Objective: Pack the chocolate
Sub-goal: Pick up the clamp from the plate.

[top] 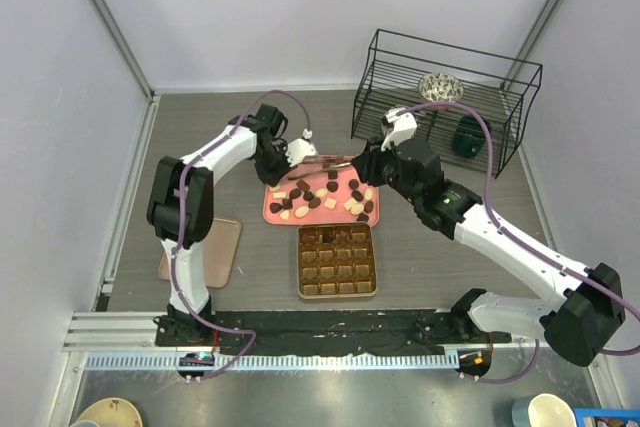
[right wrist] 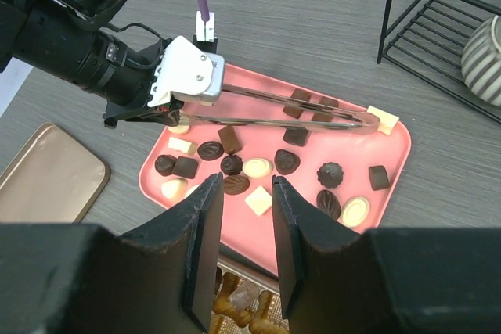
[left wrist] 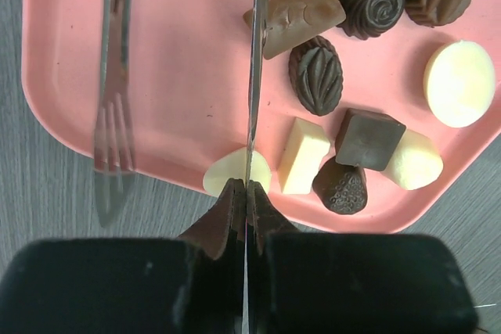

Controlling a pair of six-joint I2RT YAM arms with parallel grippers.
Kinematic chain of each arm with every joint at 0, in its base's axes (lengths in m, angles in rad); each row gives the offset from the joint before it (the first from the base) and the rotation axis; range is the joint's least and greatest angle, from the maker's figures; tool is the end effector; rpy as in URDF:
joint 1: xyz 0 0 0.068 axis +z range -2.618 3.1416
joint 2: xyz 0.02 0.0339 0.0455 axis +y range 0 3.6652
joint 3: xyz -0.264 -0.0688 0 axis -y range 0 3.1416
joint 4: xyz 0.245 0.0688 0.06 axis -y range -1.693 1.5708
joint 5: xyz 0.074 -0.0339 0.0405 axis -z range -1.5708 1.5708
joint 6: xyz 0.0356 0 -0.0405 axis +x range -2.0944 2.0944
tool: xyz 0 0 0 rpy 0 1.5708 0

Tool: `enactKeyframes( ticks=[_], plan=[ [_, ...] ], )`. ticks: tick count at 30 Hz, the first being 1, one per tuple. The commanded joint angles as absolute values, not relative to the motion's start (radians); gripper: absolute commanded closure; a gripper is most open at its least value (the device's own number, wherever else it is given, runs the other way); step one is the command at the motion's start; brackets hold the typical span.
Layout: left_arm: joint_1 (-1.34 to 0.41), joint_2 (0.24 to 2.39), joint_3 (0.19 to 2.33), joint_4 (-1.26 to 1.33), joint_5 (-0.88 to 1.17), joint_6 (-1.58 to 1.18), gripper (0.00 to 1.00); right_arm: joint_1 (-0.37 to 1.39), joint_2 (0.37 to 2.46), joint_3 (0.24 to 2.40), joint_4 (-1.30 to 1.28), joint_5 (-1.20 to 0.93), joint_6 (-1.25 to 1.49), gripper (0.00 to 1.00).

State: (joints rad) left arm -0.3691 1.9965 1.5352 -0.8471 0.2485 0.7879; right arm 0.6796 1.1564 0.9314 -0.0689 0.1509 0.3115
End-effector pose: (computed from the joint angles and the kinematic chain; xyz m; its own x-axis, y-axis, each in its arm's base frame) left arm 0.3729 -0.1537 0.1938 -0.3452 0.8703 -0.3513 0.9271 0.3744 0.0163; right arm 0.2137 0.1658 0.3273 -0.3706 0.0901 -0.9244 -0.4158 0.8739 0.2519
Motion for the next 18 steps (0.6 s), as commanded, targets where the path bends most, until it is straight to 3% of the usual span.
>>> enactKeyframes(
  ticks=[1,10,18],
  plan=[
    [-0.371,1.98,1.549,-0.888,0.275,0.784,1.0,0.681,1.155,0.931,-0.031,0.129,0.333,0.63],
    [-0.368,1.895,1.546,-0.976,0.37,0.746,1.0,0.681,1.143,0.959,-0.061,0.114,0.325,0.63],
    [-0.339,1.786,1.594,-1.072,0.514,0.692,1.0,0.681,1.112,1.005,-0.109,0.089,0.304,0.56]
  ],
)
